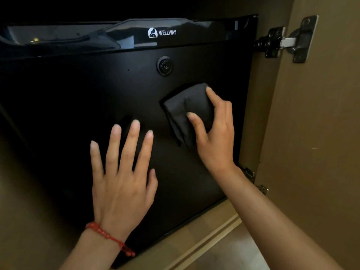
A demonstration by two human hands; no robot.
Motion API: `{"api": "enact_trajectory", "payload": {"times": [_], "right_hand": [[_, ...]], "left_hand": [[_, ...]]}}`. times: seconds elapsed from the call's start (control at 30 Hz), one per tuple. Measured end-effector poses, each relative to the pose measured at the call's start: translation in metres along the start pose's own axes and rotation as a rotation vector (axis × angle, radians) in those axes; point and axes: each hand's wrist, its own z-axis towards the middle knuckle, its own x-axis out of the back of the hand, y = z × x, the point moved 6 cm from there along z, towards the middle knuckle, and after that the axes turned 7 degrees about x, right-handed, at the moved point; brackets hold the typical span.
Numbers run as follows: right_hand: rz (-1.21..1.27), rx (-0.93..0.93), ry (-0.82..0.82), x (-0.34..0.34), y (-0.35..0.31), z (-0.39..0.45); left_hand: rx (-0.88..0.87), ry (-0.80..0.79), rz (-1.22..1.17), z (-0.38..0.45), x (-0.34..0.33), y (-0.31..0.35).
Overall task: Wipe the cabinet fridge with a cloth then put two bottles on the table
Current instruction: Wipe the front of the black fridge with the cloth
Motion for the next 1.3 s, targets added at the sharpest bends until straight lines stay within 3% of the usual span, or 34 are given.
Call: {"api": "enact_trajectory", "payload": {"times": [0.17, 0.23, 0.5, 0.73, 0.93, 1.07, 1.2, 1.3], "right_hand": [[0.16, -0.324, 0.255, 0.018, 0.028, 0.026], [0.162, -0.4, 0.287, 0.023, 0.037, 0.036], [0.045, -0.113, 0.153, 0.019, 0.027, 0.054], [0.066, -0.454, 0.195, 0.024, 0.095, -0.039], [0.072, -0.557, 0.177, 0.005, 0.092, -0.109], [0.063, -0.484, 0.164, -0.01, 0.06, -0.122], [0.048, -0.229, -0.004, -0.036, 0.016, -0.139], [0.015, -0.14, -0.06, -0.04, 0.012, -0.141]], "left_hand": [[0.013, -0.055, 0.037, 0.011, -0.002, -0.007], [-0.01, -0.069, 0.043, 0.01, -0.003, -0.009], [-0.035, -0.065, 0.036, 0.009, -0.003, -0.01], [-0.089, -0.071, 0.042, -0.012, -0.005, -0.013], [-0.076, -0.135, 0.032, -0.044, -0.017, -0.016], [-0.05, -0.136, 0.041, -0.055, -0.023, -0.022], [-0.045, -0.122, 0.053, -0.057, -0.027, -0.021], [-0.044, -0.112, 0.048, -0.059, -0.027, -0.022]]}}
